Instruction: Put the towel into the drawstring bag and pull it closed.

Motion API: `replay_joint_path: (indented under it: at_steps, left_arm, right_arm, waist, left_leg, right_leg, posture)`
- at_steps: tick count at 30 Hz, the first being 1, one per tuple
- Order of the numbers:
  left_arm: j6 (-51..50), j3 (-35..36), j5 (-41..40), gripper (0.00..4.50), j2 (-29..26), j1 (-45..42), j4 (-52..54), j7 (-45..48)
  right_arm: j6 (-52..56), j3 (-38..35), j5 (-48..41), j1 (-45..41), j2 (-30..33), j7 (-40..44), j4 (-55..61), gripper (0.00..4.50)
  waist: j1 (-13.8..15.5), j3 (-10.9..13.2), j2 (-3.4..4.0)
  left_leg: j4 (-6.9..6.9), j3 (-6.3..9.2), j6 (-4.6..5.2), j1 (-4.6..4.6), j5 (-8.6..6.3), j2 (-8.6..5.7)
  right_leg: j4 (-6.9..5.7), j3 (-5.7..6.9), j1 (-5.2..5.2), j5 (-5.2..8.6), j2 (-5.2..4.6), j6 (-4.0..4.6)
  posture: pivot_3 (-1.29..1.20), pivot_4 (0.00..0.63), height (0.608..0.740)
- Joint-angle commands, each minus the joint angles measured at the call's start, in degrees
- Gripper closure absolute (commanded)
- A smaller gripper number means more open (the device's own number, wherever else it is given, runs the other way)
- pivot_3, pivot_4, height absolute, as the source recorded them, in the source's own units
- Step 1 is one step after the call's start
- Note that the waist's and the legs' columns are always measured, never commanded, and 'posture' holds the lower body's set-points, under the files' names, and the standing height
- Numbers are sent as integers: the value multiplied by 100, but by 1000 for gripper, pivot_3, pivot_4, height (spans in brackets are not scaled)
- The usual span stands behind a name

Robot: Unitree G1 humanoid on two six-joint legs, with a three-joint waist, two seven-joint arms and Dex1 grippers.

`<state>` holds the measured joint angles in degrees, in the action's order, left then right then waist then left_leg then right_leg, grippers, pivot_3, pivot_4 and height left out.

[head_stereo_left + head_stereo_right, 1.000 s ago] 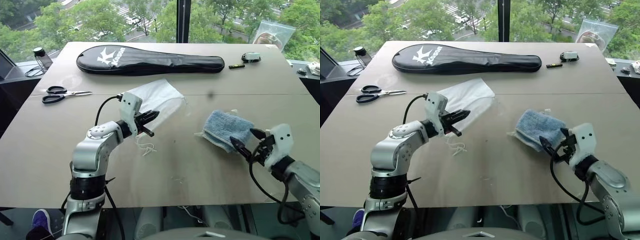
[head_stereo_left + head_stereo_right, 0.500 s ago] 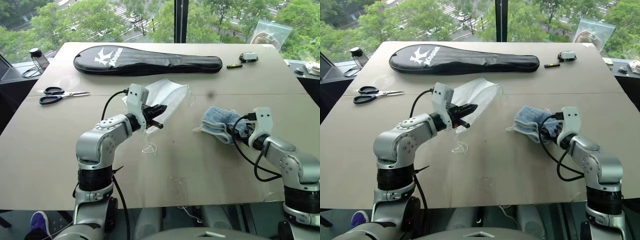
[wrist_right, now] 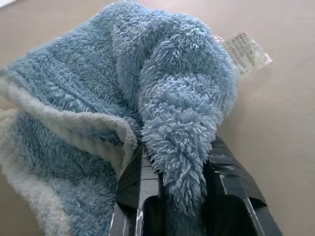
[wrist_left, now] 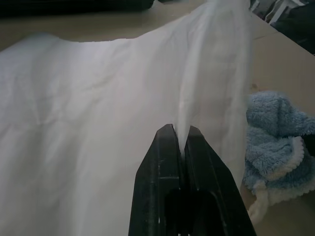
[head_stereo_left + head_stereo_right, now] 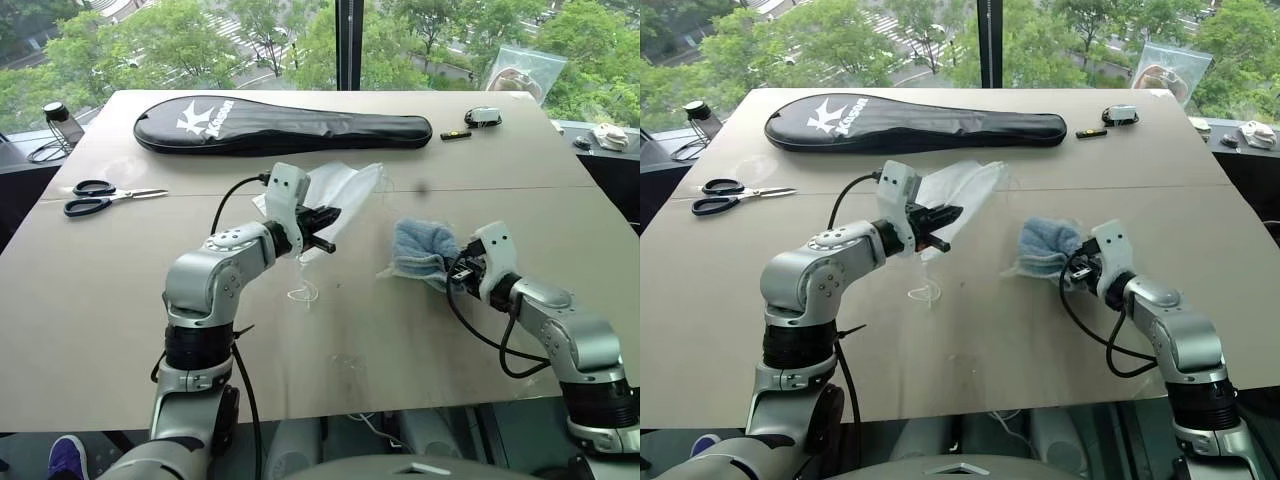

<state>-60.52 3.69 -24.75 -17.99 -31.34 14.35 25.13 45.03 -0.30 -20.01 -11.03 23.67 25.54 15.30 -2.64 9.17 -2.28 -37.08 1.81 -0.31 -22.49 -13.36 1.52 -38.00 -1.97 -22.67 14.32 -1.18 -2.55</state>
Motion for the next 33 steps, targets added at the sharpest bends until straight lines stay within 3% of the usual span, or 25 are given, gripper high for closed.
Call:
replay_joint_path:
  at_steps: [1,9,12,21,25,33]
  left_arm:
    - [239,-200,94,4500,-101,-212,-112,42]
    - [965,-1022,506,4500,-386,-155,-204,426]
    - [1192,-1213,547,4500,-480,-57,-146,645]
    - [1246,-1242,282,4500,-574,171,262,1042]
    - [1134,-1185,174,4500,-632,271,337,1133]
    - [1223,-1212,204,4500,-757,343,433,1266]
  right_arm:
    - [-745,910,84,207,128,847,440,4272]
    - [-2627,1725,883,-372,1046,2163,1007,4285]
    - [-2732,1613,731,-859,725,2125,702,4290]
    - [-3485,1817,1389,-1584,50,1935,-954,4293]
    - [-3277,1785,1625,-1720,-223,1611,-1573,4295]
    - [-1792,1128,1135,-1761,-819,968,-1913,4299]
  waist:
    - [4,7,10]
    - [63,53,62]
    - [63,53,63]
    - [91,60,69]
    - [89,61,70]
    - [105,64,74]
  left_leg:
    - [2,0,0,-1,0,1]
    - [0,-3,-1,-41,0,-23]
    - [0,0,-1,-42,0,-28]
    - [1,3,-1,-48,1,-29]
    - [2,4,-1,-48,1,-30]
    - [1,11,-1,-50,1,-34]
  right_leg:
    - [0,-1,-3,0,3,0]
    - [4,-1,-31,1,-26,-6]
    - [5,2,-30,-1,-34,-3]
    - [6,13,-31,-11,-40,16]
    - [4,16,-32,-11,-42,17]
    - [3,18,-32,-12,-50,18]
  posture:
    - [0,150,740]
    - [0,150,740]
    - [0,150,740]
    - [0,150,740]
    - [0,150,740]
    - [0,150,740]
